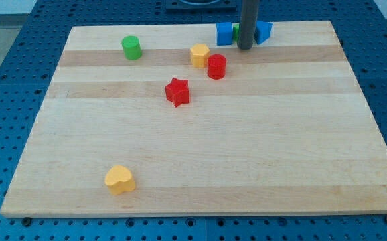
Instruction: Place green circle on left side of blue cube
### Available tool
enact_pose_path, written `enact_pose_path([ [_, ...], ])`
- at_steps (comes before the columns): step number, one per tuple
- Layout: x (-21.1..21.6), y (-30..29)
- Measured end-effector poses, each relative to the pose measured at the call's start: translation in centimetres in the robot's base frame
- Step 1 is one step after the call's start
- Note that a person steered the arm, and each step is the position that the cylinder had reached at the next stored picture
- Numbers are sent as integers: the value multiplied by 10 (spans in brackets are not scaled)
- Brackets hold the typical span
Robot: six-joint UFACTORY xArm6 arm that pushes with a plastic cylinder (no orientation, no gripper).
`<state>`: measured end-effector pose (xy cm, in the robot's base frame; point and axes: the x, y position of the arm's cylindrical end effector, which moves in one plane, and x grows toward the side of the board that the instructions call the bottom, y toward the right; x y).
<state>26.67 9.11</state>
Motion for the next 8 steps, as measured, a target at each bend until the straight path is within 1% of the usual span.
enact_pose_path([
  [1, 0, -4],
  [2, 12, -16],
  [4, 12, -83],
  [5, 32, -120],
  [6, 50, -145],
  [7, 50, -197],
  [8, 53, -268],
])
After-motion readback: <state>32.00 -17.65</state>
